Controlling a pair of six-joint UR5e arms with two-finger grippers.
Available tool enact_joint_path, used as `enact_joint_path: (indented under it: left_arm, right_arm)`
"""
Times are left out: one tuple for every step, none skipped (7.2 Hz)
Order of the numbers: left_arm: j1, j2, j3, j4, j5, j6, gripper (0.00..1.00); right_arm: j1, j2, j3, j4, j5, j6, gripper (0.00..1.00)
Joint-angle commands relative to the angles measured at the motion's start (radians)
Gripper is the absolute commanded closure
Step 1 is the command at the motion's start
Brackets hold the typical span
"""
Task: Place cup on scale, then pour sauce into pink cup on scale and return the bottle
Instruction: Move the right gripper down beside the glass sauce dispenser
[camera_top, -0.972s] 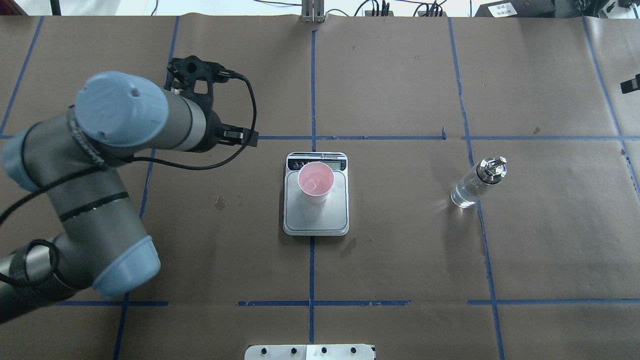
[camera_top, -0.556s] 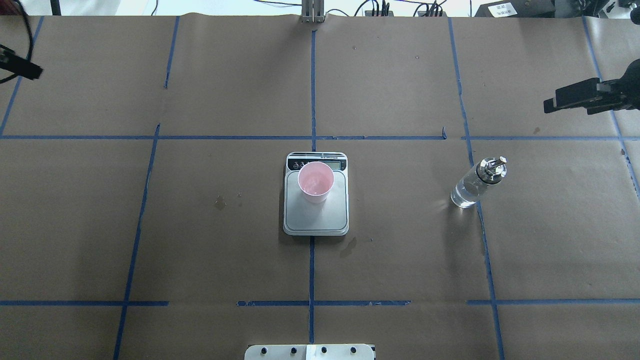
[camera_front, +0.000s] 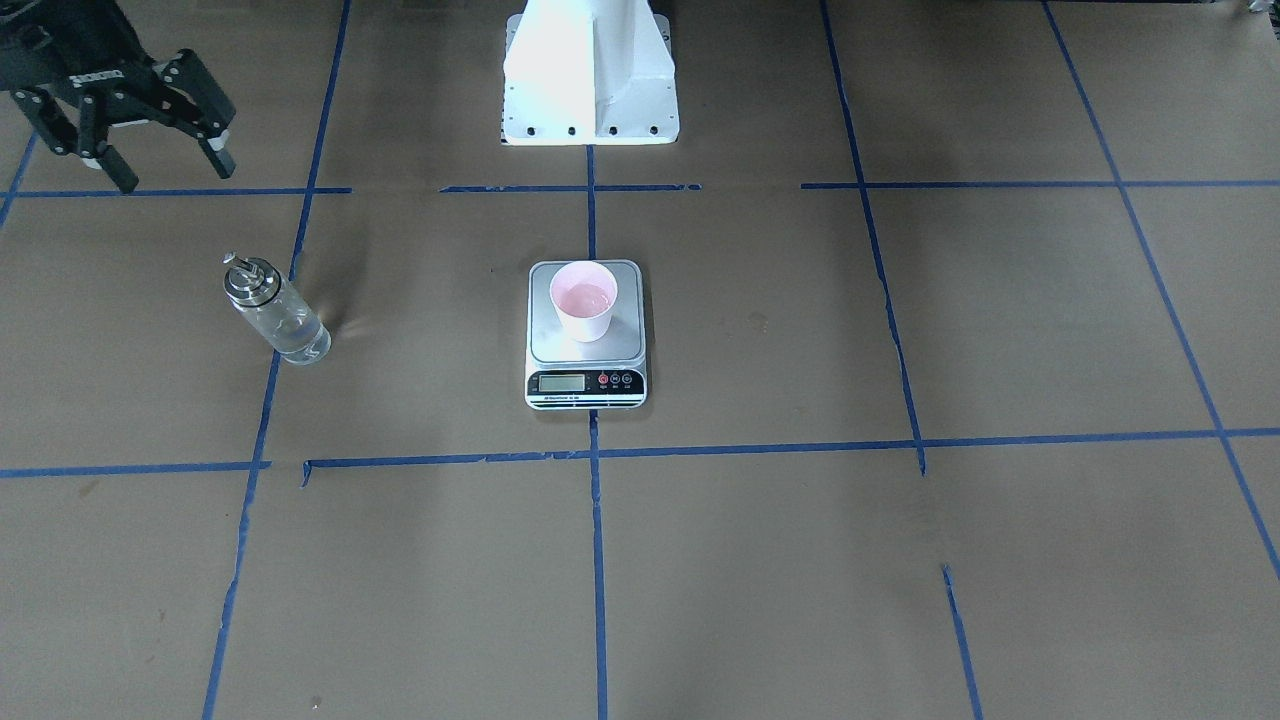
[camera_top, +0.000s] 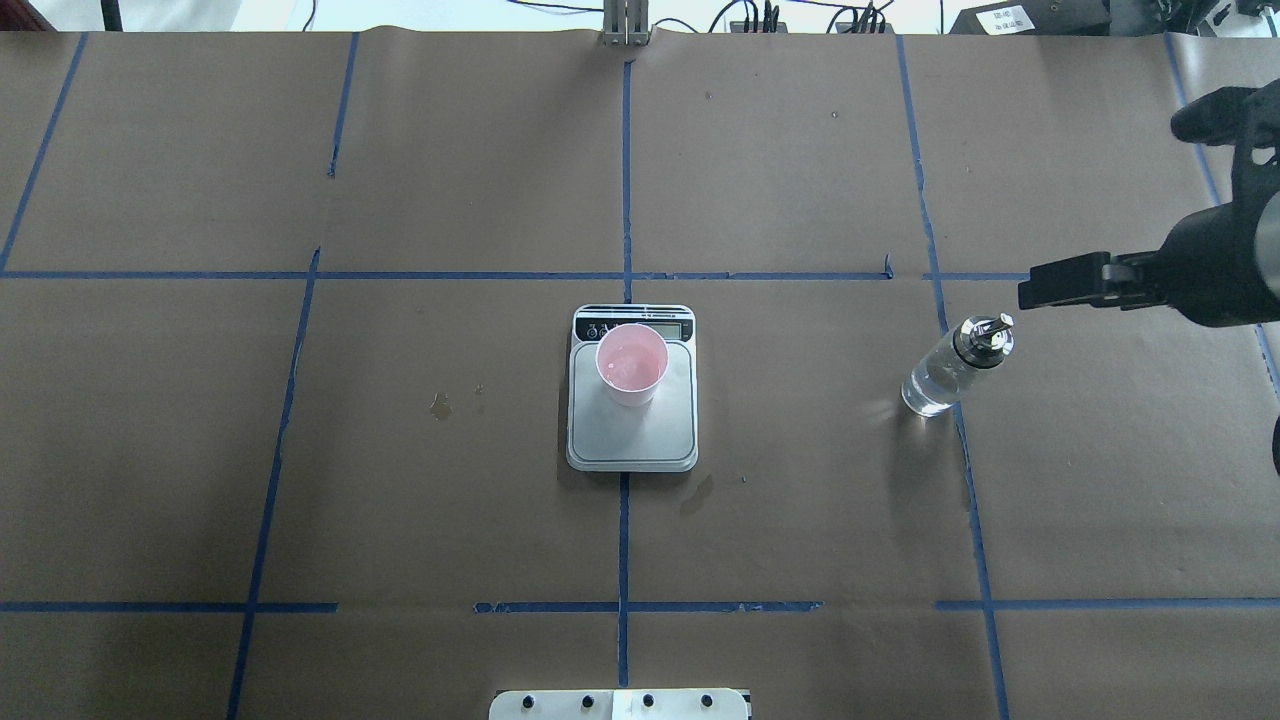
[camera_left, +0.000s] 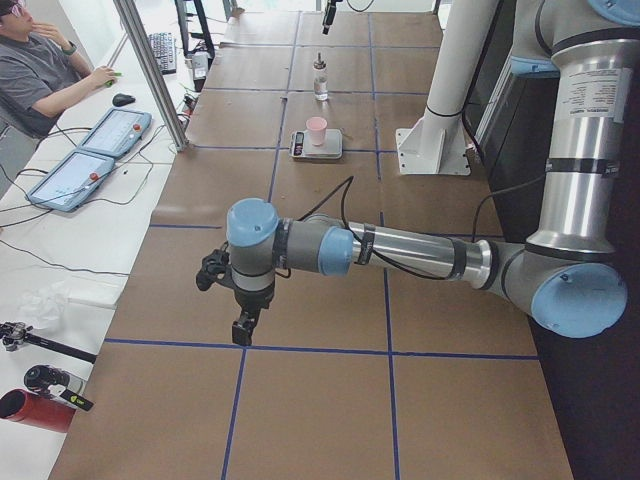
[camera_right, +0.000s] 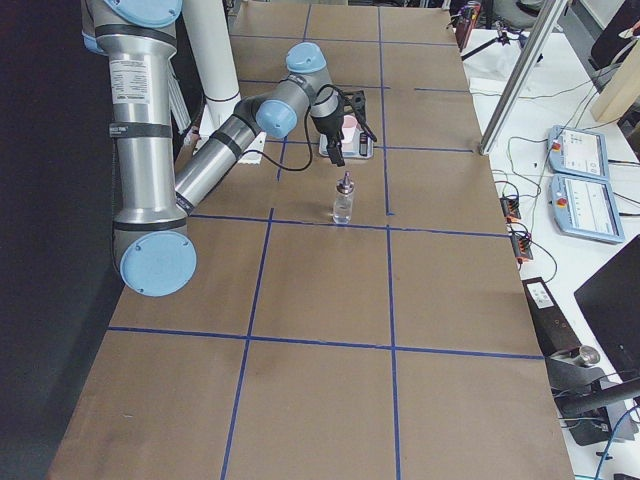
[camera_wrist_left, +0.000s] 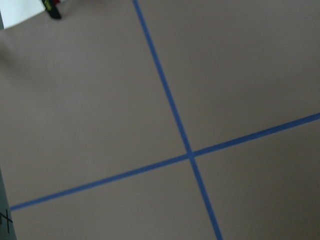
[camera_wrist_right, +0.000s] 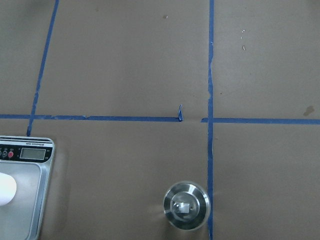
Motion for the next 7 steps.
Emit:
enact_joint_path:
  left_arm:
    - [-0.017,0.048,0.010,0.004,-0.074,0.001,0.00]
    - [-0.018,0.078,-0.007,0.001,-0.080,0.001,0.00]
    - [-0.017,0.080,-0.016,0.001,-0.080,0.001,0.00]
    - [-0.017,0.080,-0.016,0.000,-0.080,0.001,0.00]
    - [-0.017,0.080,-0.016,0.000,-0.082,0.002,0.00]
    - [-0.017,0.080,-0.016,-0.002,-0.080,0.002,0.00]
    - [-0.017,0.080,-0.016,-0.002,-0.080,0.002,0.00]
  right_arm:
    - [-0.215,-0.260,0.002,0.400,-0.245,0.110,0.00]
    - [-0.240,-0.388,-0.033,0.586,-0.289,0.111,0.00]
    - [-0.295,-0.424,-0.138,0.758,-0.386,0.115,0.00]
    - [-0.390,-0.424,-0.256,0.884,-0.542,0.140,0.00]
    - [-0.485,-0.421,-0.271,0.890,-0.683,0.185,0.00]
    - [-0.574,-0.414,-0.283,0.884,-0.820,0.190,0.00]
    - [-0.631,-0.391,-0.332,0.884,-0.926,0.190,0.00]
